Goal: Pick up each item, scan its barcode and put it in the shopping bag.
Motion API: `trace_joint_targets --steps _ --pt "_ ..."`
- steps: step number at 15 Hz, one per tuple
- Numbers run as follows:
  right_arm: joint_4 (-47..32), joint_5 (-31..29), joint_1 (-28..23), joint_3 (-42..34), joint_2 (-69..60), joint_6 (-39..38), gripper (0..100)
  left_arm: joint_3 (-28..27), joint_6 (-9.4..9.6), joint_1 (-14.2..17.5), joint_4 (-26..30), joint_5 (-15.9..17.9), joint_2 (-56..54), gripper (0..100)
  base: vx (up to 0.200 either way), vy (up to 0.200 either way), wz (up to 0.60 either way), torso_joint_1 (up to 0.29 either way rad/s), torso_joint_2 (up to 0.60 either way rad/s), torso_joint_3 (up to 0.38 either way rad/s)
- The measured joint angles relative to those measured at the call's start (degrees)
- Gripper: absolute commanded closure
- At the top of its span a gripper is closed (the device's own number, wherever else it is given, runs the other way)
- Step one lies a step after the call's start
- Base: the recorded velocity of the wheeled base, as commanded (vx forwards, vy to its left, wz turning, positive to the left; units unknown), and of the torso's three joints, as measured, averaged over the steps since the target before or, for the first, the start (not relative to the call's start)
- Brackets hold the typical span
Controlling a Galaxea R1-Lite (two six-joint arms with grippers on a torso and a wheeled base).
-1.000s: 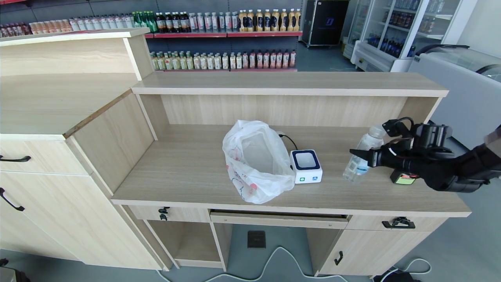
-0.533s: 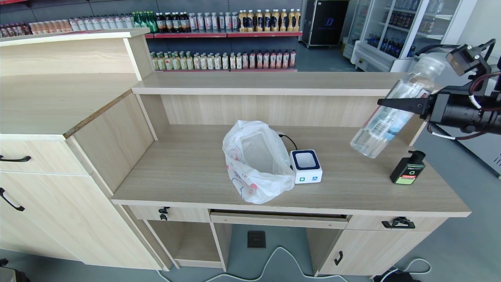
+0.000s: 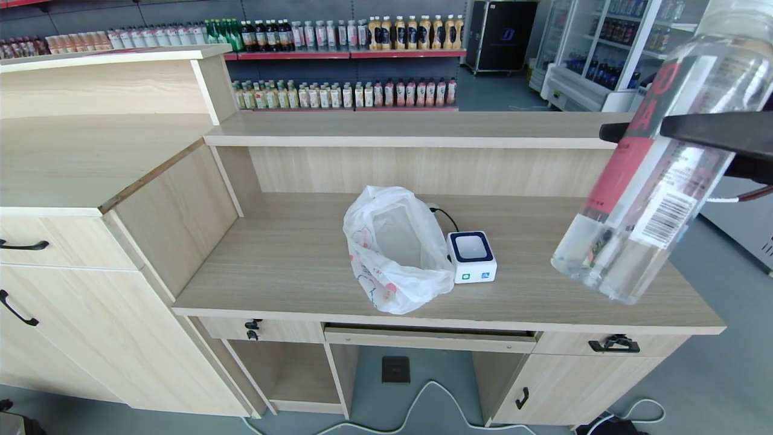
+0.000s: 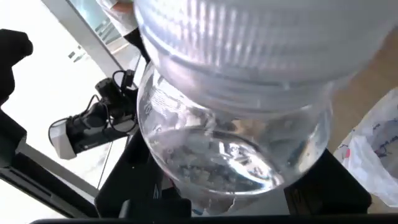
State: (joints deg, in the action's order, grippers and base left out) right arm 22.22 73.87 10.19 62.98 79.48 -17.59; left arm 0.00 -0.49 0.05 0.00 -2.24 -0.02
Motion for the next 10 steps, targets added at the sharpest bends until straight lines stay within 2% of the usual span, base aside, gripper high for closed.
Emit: trace_joint_targets --steps 3,5,10 --pt "-0.02 0.66 7.61 -0.55 -1.18 -2.82 100 0.00 0.02 0.02 0.00 0.00 0.00 0 0.000 0.000 0.00 0.000 0.00 0.000" --pt "-0.13 0.73 10.80 -0.38 -1.54 -3.10 100 0.00 0.02 0.02 0.00 0.00 0.00 0 0.000 0.000 0.00 0.000 0.00 0.000" --pt "-0.09 2.11 12.21 2.93 -1.71 -8.79 100 0.00 0.02 0.00 0.00 0.01 0.00 0 0.000 0.000 0.00 0.000 0.00 0.000"
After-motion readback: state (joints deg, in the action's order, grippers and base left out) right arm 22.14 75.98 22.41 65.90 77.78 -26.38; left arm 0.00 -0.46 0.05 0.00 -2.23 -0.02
